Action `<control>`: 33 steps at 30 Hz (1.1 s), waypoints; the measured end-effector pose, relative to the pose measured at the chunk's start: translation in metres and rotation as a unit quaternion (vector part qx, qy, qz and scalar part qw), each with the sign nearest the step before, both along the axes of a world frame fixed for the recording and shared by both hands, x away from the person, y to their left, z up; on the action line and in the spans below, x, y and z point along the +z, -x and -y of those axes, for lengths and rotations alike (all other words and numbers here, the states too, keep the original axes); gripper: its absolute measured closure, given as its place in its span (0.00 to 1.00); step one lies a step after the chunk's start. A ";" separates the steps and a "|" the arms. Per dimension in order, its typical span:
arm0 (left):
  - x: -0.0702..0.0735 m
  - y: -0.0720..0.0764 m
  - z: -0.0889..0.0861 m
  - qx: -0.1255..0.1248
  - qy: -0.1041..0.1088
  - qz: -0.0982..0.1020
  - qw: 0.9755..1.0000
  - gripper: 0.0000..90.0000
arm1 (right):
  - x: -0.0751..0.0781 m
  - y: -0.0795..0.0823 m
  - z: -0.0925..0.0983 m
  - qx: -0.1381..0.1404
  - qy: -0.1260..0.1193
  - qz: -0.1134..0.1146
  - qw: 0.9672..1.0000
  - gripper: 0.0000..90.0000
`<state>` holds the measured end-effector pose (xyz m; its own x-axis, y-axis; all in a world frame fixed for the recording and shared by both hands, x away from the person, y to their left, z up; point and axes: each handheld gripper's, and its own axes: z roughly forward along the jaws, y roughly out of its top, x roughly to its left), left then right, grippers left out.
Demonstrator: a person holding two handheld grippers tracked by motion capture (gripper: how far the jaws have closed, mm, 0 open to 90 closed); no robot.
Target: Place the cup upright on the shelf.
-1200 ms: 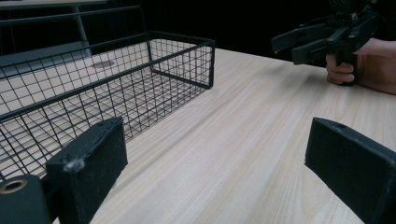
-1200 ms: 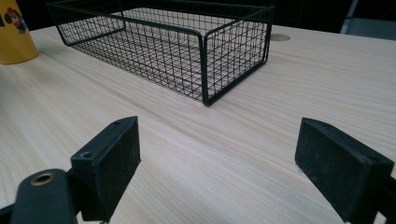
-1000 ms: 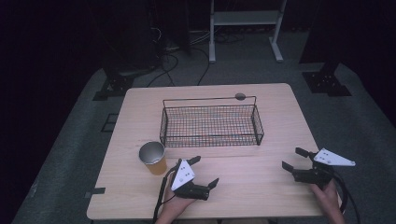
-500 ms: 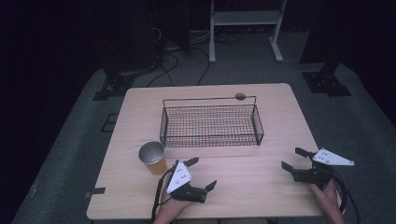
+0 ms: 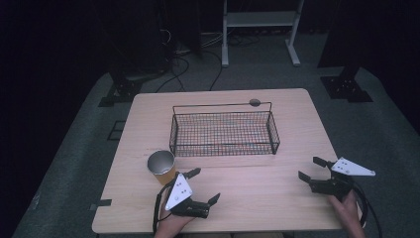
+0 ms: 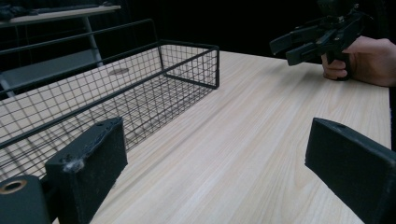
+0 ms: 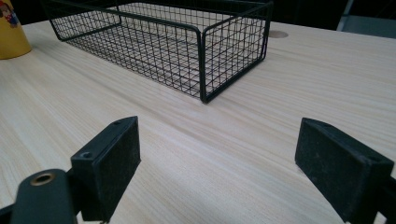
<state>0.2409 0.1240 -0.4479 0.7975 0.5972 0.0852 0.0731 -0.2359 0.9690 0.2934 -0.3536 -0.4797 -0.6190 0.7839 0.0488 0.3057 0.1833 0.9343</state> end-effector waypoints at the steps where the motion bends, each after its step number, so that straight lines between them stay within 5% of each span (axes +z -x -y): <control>1: 0.000 0.000 0.000 0.000 0.000 0.000 1.000 0.05 | 0.000 0.000 0.000 0.000 0.000 0.000 1.000 0.15; 33: 0.000 0.024 -0.042 0.032 -0.009 0.007 0.999 0.04 | 0.000 0.000 -0.001 -0.002 0.004 0.000 1.000 0.15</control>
<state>0.2166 0.1657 -0.4479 0.7570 0.6445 0.1070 0.0747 -0.2481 0.9659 0.2934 -0.3528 -0.4796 -0.6165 0.7861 0.0438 0.3072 0.1889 0.9327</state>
